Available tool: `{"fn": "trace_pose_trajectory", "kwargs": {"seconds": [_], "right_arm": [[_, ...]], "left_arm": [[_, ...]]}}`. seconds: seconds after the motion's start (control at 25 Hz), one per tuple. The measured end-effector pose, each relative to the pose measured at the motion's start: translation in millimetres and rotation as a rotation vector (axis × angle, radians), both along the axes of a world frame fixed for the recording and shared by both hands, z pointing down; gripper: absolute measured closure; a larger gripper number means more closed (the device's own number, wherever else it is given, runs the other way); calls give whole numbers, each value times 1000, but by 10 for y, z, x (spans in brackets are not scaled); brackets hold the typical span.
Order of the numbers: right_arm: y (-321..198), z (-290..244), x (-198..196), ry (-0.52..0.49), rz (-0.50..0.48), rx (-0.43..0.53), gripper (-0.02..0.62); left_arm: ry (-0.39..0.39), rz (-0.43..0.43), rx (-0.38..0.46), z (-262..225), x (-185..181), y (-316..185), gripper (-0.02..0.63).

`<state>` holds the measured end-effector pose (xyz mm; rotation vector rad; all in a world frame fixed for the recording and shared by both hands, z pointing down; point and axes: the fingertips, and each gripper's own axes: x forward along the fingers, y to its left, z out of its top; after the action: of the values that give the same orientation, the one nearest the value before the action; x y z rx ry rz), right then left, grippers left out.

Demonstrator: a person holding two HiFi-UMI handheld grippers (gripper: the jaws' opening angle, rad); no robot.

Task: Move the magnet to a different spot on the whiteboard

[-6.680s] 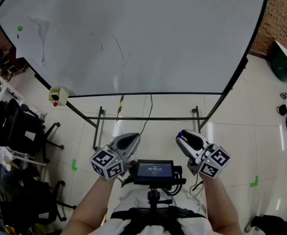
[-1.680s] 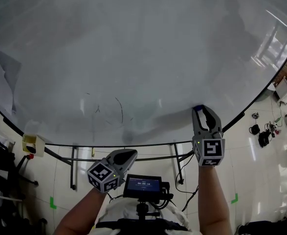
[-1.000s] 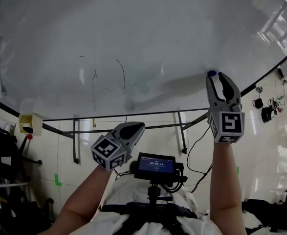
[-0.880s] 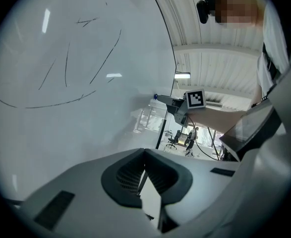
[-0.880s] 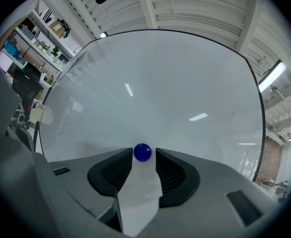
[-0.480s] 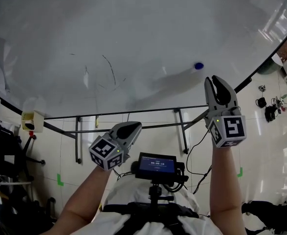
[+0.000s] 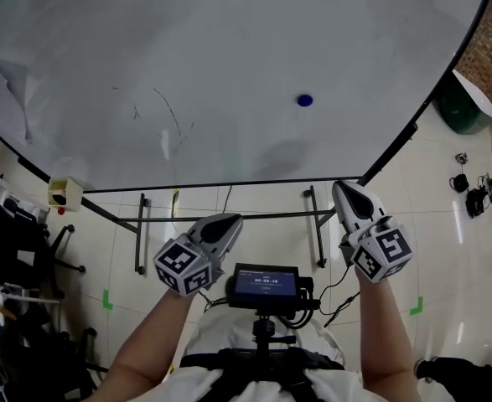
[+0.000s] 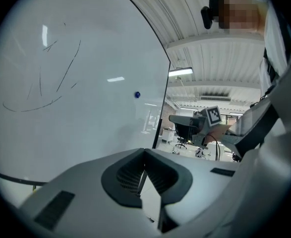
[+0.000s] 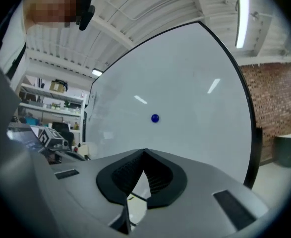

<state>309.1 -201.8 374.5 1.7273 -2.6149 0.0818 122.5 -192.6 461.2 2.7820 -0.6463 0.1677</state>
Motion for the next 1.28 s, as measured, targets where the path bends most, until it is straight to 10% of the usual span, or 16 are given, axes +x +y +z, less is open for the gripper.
{"fn": "trace_pose_trajectory", "kwargs": {"seconds": [0.52, 1.28], "right_arm": [[1267, 620, 58, -145, -248, -111, 563], [2134, 937, -39, -196, -314, -151, 563]], "left_arm": [[-51, -105, 2, 100, 460, 1018, 599], [-95, -131, -27, 369, 482, 1949, 600]]}}
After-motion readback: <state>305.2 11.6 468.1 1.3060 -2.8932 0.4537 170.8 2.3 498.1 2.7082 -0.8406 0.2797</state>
